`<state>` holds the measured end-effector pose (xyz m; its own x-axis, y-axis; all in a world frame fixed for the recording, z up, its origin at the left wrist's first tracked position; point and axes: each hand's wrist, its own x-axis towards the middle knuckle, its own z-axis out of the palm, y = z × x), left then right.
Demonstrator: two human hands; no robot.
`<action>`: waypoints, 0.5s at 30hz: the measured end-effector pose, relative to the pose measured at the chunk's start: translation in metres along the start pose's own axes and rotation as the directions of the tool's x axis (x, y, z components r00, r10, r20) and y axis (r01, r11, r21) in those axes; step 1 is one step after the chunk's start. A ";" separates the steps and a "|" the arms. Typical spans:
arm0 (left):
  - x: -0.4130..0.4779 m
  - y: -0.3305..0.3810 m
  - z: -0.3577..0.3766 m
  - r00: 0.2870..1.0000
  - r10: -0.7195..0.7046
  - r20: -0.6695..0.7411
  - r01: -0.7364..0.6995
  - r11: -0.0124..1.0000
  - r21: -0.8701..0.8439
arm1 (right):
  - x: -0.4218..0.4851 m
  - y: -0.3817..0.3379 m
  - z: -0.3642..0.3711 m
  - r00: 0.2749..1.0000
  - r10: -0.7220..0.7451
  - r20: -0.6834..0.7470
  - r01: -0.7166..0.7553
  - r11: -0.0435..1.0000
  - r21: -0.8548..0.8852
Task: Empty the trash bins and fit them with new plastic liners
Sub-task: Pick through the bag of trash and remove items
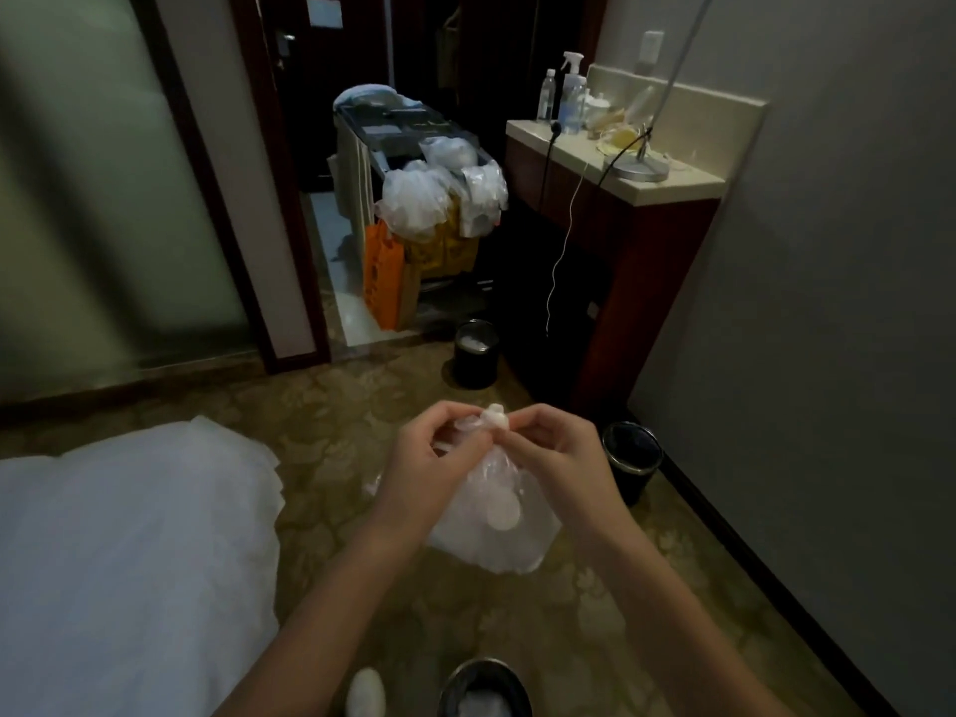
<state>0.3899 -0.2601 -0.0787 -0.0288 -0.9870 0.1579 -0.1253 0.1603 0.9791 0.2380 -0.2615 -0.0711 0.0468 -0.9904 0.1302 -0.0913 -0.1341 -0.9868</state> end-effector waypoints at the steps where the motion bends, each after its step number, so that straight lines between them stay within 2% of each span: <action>1: 0.020 -0.007 -0.010 1.000 0.003 0.005 -0.003 1.000 -0.006 | 0.019 0.003 0.009 1.000 0.006 -0.009 -0.006 1.000 -0.003; 9: 0.195 -0.044 -0.101 0.990 -0.040 0.137 0.048 0.997 -0.058 | 0.189 -0.001 0.089 0.995 0.035 -0.093 -0.042 0.996 -0.080; 15: 0.289 -0.056 -0.148 0.991 -0.002 0.134 0.012 0.997 -0.070 | 0.282 -0.007 0.133 0.994 0.011 -0.112 -0.022 0.996 -0.092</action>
<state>0.5357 -0.5553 -0.0689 -0.1608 -0.9774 0.1372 -0.0558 0.1478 0.9874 0.3840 -0.5350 -0.0408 -0.0660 -0.9894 0.1291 -0.1834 -0.1152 -0.9763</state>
